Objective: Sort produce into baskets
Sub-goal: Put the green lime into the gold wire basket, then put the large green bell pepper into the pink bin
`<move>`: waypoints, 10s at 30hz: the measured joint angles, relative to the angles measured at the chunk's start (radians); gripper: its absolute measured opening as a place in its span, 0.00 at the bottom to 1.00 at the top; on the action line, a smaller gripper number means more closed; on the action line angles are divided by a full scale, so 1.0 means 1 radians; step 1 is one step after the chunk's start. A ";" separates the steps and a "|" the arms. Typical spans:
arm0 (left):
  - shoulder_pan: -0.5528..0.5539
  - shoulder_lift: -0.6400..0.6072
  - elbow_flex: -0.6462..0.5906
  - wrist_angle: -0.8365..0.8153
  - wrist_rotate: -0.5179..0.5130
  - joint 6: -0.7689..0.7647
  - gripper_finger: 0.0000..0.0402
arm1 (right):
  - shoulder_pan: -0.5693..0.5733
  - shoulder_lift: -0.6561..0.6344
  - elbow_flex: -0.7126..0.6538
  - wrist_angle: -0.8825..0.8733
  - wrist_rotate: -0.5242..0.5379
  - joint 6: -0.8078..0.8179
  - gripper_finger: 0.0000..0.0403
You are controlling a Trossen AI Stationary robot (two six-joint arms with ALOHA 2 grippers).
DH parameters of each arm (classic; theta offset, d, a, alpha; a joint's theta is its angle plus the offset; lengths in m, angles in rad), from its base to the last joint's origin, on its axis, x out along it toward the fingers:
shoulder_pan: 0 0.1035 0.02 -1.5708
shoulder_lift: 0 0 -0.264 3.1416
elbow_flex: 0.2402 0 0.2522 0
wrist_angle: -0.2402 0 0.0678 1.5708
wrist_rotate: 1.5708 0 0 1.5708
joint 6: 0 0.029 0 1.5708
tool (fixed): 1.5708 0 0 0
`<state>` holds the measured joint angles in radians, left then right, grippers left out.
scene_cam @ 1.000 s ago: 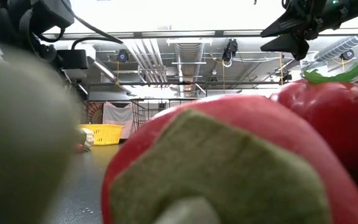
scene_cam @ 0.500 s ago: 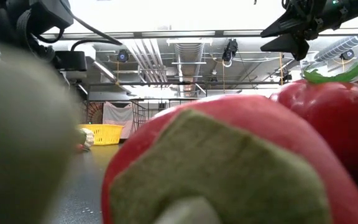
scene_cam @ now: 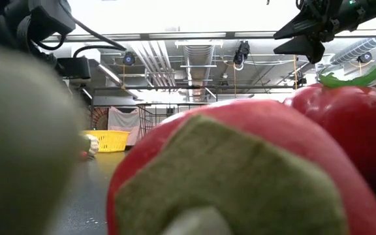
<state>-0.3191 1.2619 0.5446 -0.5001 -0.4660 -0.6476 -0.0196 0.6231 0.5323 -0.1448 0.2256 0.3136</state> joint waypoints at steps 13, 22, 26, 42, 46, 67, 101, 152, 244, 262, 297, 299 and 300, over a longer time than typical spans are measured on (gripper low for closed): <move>-0.001 0.156 0.032 0.053 -0.022 0.031 0.54 | 0.000 0.000 0.000 0.000 0.000 0.001 0.54; -0.001 0.162 0.064 0.042 0.004 0.080 0.45 | 0.000 0.000 0.000 -0.001 0.000 -0.001 0.54; -0.001 0.162 0.065 0.041 0.005 0.074 0.39 | 0.000 0.000 0.000 -0.003 0.000 -0.002 0.54; -0.002 0.149 0.065 0.044 0.003 0.066 0.40 | 0.000 0.000 0.000 -0.005 0.000 0.000 0.54; -0.003 0.118 0.065 0.047 0.002 0.072 0.40 | 0.000 0.000 0.000 -0.005 0.000 0.000 0.54; -0.005 -0.113 0.066 0.234 -0.064 0.222 0.40 | 0.000 0.000 0.000 -0.005 0.000 0.001 0.54; 0.034 -0.114 0.149 0.359 -0.113 0.436 0.40 | 0.000 0.000 0.000 -0.007 0.000 0.001 0.54; 0.939 0.570 1.139 -0.232 0.490 1.040 0.40 | 0.000 0.000 0.001 -0.008 0.003 -0.001 0.54; 0.276 -0.246 0.435 0.107 0.055 0.394 0.50 | 0.008 0.424 0.375 -0.358 -0.050 -0.189 0.78; 0.276 -0.223 0.435 0.105 0.056 0.421 0.50 | 0.105 0.803 0.586 -0.607 -0.050 -0.088 0.92; 0.276 -0.219 0.435 0.104 0.057 0.463 0.50 | 0.005 0.985 0.557 -0.490 -0.181 -0.191 0.92; 0.276 -0.219 0.435 0.104 0.057 0.464 0.50 | 0.004 0.999 0.557 -0.489 -0.182 -0.196 0.92; 0.276 -0.219 0.435 0.104 0.057 0.465 0.50 | 0.004 1.005 0.558 -0.485 -0.182 -0.198 0.92</move>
<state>-0.0433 1.0431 0.9791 -0.3961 -0.4091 -0.1821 -0.0158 1.6277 1.0904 -0.6298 0.0434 0.1157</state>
